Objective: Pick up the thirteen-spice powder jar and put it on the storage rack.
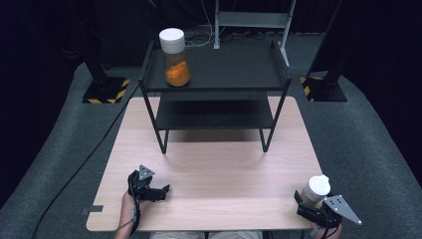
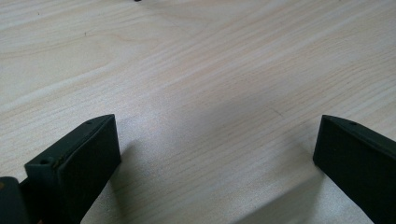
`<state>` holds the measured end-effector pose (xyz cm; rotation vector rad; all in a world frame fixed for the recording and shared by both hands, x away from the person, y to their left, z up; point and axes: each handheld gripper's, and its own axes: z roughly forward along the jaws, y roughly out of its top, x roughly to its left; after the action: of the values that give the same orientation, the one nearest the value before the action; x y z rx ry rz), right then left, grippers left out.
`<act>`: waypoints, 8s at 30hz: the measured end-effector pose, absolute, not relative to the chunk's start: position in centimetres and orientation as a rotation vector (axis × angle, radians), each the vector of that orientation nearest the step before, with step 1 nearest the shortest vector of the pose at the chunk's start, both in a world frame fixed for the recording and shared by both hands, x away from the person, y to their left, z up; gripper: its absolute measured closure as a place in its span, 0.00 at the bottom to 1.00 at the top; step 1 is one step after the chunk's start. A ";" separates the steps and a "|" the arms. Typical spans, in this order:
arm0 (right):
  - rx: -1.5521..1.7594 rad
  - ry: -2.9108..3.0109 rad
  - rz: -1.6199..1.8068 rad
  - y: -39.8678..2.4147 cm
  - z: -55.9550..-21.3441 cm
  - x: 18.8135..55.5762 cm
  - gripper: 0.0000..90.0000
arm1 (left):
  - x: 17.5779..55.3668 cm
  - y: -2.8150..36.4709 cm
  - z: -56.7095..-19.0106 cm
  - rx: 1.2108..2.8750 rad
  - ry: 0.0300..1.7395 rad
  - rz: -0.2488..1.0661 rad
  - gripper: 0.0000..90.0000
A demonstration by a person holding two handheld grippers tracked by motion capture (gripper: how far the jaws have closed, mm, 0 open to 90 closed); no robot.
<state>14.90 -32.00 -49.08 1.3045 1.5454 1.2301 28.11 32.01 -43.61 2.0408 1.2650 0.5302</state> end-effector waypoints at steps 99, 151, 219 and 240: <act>0.899 1.877 1.500 -27.1 -41.0 28.2 0.33 | 28.5 32.2 -43.6 2.051 1.249 0.529 0.00; 0.826 1.856 1.555 -25.4 -35.3 33.0 0.33 | 28.5 32.2 -43.6 2.050 1.243 0.528 0.01; 0.728 1.780 1.614 -26.3 -26.5 33.0 0.33 | 28.5 32.2 -43.6 2.050 1.243 0.528 0.01; 0.724 1.744 1.637 -26.6 -25.1 33.2 0.33 | 28.5 32.2 -43.6 2.051 1.243 0.527 0.01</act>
<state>33.20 -26.55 -25.11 0.7243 1.7440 1.6370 28.53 32.23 -43.62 2.0509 1.2427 0.5268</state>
